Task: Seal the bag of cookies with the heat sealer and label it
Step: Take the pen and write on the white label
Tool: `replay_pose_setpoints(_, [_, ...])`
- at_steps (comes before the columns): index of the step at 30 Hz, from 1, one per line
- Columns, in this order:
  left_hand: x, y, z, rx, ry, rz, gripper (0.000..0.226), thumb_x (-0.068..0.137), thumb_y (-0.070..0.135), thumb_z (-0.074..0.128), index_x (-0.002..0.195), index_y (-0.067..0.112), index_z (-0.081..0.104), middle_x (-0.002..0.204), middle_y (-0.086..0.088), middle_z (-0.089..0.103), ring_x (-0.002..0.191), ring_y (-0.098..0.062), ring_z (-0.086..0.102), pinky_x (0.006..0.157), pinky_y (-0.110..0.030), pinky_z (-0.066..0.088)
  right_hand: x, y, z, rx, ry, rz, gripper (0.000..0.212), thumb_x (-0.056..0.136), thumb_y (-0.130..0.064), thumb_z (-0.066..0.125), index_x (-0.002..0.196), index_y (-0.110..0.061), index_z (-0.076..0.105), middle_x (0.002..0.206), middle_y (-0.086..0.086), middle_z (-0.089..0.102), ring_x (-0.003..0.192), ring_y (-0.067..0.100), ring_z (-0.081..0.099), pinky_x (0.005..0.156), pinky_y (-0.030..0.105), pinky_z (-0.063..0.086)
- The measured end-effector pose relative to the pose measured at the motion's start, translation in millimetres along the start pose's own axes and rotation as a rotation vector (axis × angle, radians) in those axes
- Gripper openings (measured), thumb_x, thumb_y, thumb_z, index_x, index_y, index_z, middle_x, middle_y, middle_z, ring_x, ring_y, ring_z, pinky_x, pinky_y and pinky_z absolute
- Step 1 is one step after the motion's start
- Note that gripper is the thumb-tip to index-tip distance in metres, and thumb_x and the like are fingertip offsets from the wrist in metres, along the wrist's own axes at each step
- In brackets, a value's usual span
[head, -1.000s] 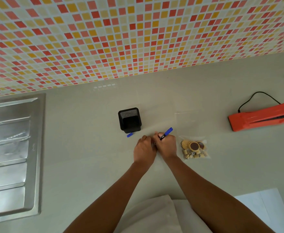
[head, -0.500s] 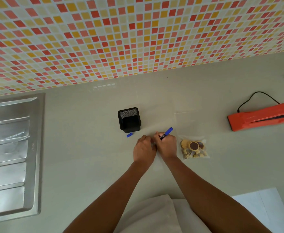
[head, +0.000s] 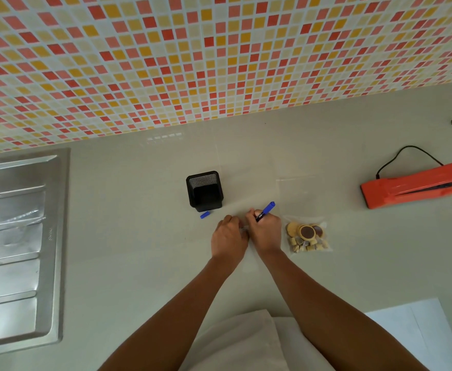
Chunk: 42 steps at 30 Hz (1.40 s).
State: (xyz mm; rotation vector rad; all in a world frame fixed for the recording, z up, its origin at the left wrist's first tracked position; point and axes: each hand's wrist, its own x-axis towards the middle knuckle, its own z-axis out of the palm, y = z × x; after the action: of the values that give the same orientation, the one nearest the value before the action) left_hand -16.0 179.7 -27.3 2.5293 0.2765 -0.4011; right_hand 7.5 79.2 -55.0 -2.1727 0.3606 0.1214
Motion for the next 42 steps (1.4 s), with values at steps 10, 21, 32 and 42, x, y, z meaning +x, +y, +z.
replay_pose_setpoints(10, [0,0,1,-0.007,0.003,0.002,0.01,0.089,0.019,0.06,0.095,0.012,0.064,0.098,-0.005,0.063,0.088,-0.022,0.061,0.074,-0.028,0.047,3,-2,0,0.005,0.046,-0.004,0.049,0.092,-0.016,0.06,0.048,-0.016,0.038,0.043,0.008,0.041,0.041,0.015,0.034,0.047,0.034,0.034])
replay_pose_setpoints(21, [0,-1,0,-0.029,-0.006,-0.011,0.011,0.092,0.012,0.054,0.098,0.009,0.062,0.098,-0.009,0.063,0.089,-0.024,0.062,0.076,-0.032,0.05,-2,-4,6,-0.005,-0.064,-0.051,0.046,0.094,-0.02,0.059,0.051,-0.017,0.043,0.046,0.01,0.047,0.043,0.016,0.039,0.048,0.035,0.037])
replay_pose_setpoints(32, [-1,0,-1,-0.038,0.004,0.0,0.012,0.092,0.013,0.053,0.096,0.008,0.063,0.098,-0.01,0.063,0.089,-0.025,0.062,0.076,-0.033,0.05,-6,2,5,0.052,-0.071,0.026,0.042,0.095,-0.023,0.059,0.06,-0.001,0.054,0.053,0.016,0.054,0.046,0.014,0.041,0.049,0.038,0.041])
replay_pose_setpoints(42, [-2,0,0,-0.033,0.014,-0.004,0.012,0.093,0.016,0.053,0.094,0.008,0.063,0.098,-0.009,0.063,0.089,-0.025,0.062,0.076,-0.032,0.048,-6,-1,2,0.079,-0.056,0.007,0.046,0.095,-0.018,0.059,0.053,-0.005,0.046,0.048,0.013,0.045,0.044,0.012,0.035,0.046,0.024,0.031])
